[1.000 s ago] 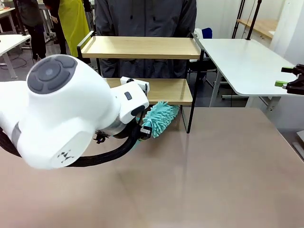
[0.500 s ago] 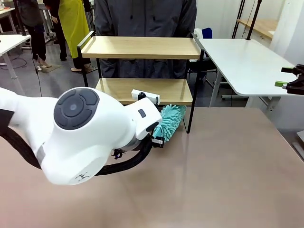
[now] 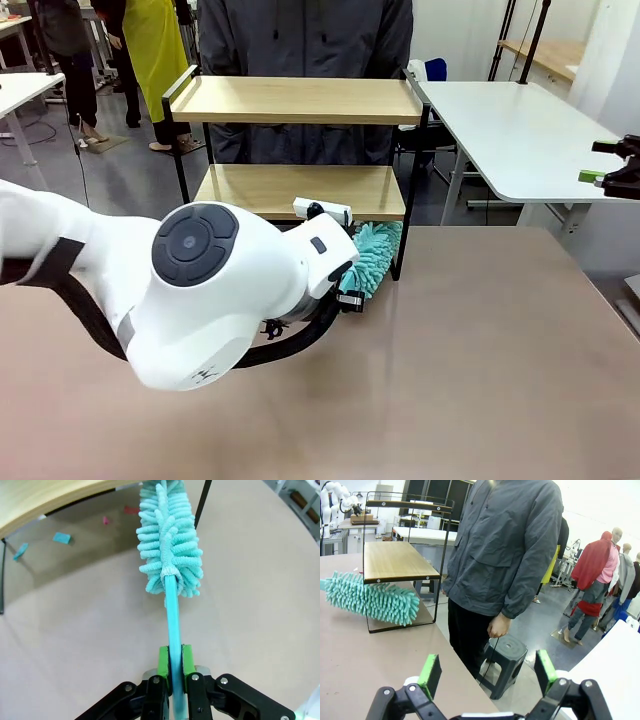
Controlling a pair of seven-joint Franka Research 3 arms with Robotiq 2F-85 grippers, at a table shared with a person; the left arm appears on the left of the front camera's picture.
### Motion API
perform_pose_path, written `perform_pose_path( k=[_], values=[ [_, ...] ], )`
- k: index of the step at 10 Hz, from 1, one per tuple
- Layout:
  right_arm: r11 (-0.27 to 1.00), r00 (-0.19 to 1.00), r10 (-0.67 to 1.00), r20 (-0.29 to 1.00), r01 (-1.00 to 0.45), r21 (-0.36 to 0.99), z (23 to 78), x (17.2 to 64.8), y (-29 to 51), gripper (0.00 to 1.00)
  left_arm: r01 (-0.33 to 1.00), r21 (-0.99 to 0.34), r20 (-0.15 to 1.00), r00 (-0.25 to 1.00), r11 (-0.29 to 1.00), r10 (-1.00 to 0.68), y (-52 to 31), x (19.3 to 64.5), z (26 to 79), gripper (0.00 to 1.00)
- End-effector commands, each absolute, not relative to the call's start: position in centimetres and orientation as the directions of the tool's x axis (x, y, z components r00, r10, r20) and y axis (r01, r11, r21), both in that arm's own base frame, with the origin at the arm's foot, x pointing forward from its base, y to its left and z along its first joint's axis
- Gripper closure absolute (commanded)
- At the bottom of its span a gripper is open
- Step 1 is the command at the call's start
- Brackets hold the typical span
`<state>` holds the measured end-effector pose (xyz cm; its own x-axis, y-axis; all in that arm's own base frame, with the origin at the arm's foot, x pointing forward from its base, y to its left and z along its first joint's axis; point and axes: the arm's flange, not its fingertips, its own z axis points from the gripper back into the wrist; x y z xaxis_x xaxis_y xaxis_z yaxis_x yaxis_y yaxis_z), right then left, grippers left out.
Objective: Clean the shelf.
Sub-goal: Clean the specific section of the Shelf indicated by the human with the Duster.
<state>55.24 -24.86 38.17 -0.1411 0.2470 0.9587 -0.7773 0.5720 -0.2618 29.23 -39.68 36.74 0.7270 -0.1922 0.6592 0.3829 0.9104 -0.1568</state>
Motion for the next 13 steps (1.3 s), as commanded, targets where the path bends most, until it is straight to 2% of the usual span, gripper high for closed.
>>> perform_pose_path(
  k=[1,4,5,7,8,10,13],
  values=[
    [0.574,-0.123,0.254,0.959,-0.779,-0.251,38.9,55.2,-24.7,0.00,0.356,-0.171,0.657,0.736,0.919,-0.163,-42.6,31.2,33.5,0.87],
    [0.574,-0.123,0.254,0.959,-0.779,-0.251,38.9,55.2,-24.7,0.00,0.328,-0.215,0.632,0.765,0.920,-0.125,-42.5,32.0,32.5,0.87],
    [0.574,-0.123,0.254,0.959,-0.779,-0.251,38.9,55.2,-24.7,0.00,0.358,-0.157,0.636,0.750,0.921,-0.183,-40.2,29.7,34.8,0.87],
    [0.574,-0.123,0.254,0.959,-0.779,-0.251,38.9,55.2,-24.7,0.00,0.348,-0.167,0.629,0.758,0.923,-0.172,-40.5,30.0,34.4,0.87],
    [0.574,-0.123,0.254,0.959,-0.779,-0.251,38.9,55.2,-24.7,0.00,0.317,-0.143,0.663,0.734,0.938,-0.147,-40.2,30.4,34.5,0.87],
    [0.574,-0.123,0.254,0.959,-0.779,-0.251,38.9,55.2,-24.7,0.00,0.291,-0.091,0.658,0.735,0.952,-0.162,-40.4,30.3,33.4,0.87],
    [0.574,-0.123,0.254,0.959,-0.779,-0.251,38.9,55.2,-24.7,0.00,0.224,-0.083,0.647,0.753,0.971,-0.118,-36.9,30.5,33.9,0.87]
  ],
)
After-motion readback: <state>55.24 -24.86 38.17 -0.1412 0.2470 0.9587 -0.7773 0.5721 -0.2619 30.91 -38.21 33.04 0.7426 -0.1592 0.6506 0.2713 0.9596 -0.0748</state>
